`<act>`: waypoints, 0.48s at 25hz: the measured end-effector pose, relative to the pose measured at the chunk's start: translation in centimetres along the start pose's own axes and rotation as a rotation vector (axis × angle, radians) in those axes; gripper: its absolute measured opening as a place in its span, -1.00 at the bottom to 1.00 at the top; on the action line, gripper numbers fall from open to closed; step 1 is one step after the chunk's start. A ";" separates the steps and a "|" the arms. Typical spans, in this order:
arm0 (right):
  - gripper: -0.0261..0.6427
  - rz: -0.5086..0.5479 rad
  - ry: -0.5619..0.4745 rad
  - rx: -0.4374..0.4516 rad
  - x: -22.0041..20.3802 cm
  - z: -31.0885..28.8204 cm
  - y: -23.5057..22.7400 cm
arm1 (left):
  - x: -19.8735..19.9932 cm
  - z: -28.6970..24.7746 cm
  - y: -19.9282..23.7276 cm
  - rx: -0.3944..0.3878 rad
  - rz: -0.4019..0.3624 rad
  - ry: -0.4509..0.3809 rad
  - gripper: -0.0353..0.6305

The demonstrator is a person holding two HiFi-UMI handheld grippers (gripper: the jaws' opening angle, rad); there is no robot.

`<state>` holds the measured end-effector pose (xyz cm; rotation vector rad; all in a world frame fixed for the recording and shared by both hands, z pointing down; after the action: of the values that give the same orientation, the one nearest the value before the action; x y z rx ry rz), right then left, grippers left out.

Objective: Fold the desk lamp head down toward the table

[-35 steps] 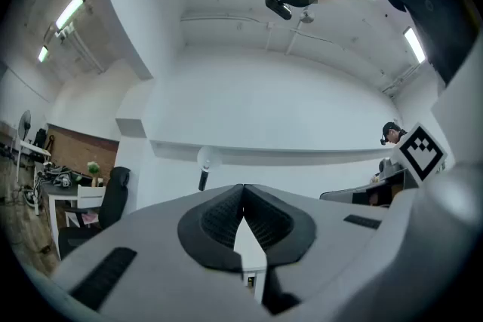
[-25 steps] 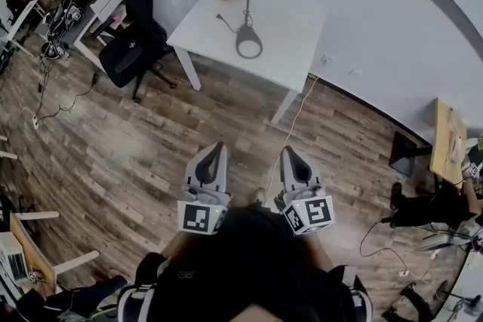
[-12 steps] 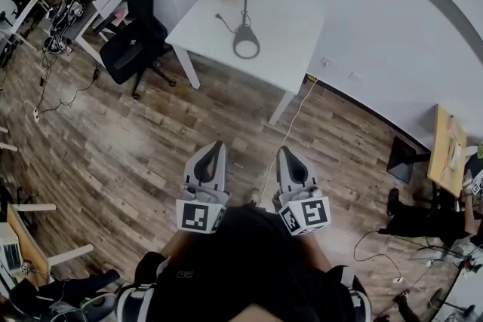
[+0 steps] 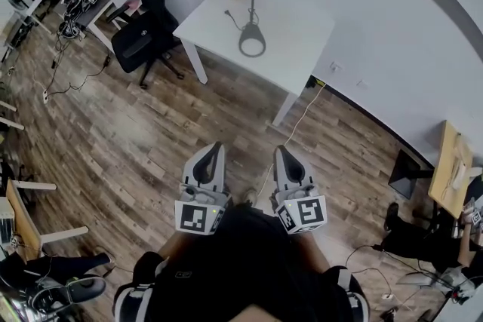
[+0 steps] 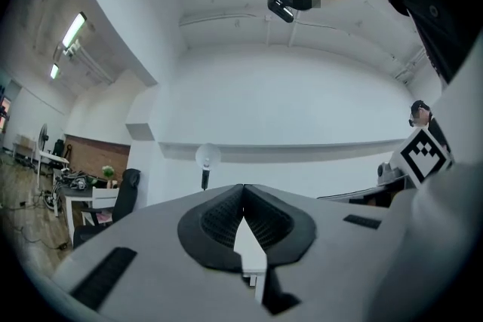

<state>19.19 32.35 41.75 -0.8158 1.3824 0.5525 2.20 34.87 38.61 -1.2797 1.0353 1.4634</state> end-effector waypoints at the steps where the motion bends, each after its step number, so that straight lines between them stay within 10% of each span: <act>1: -0.89 -0.002 0.001 0.006 -0.1 0.0 -0.1 | -0.1 0.0 -0.1 0.004 0.000 0.008 -0.82; 12: -0.89 -0.013 0.027 0.003 -0.5 -4.1 -3.3 | -2.2 -5.2 1.2 0.008 0.037 0.041 -0.82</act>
<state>19.09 27.15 42.82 -0.8325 1.4012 0.5308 2.40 29.30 40.25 -1.2955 1.0958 1.4645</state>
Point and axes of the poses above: the fingertips, and each gripper's own axes: z backward along the fingers, y to its left, x out of its top, the point moved 4 cm from there along z, backward along the fingers, and after that the axes turned 5 degrees about x, right-handed, at the moved point
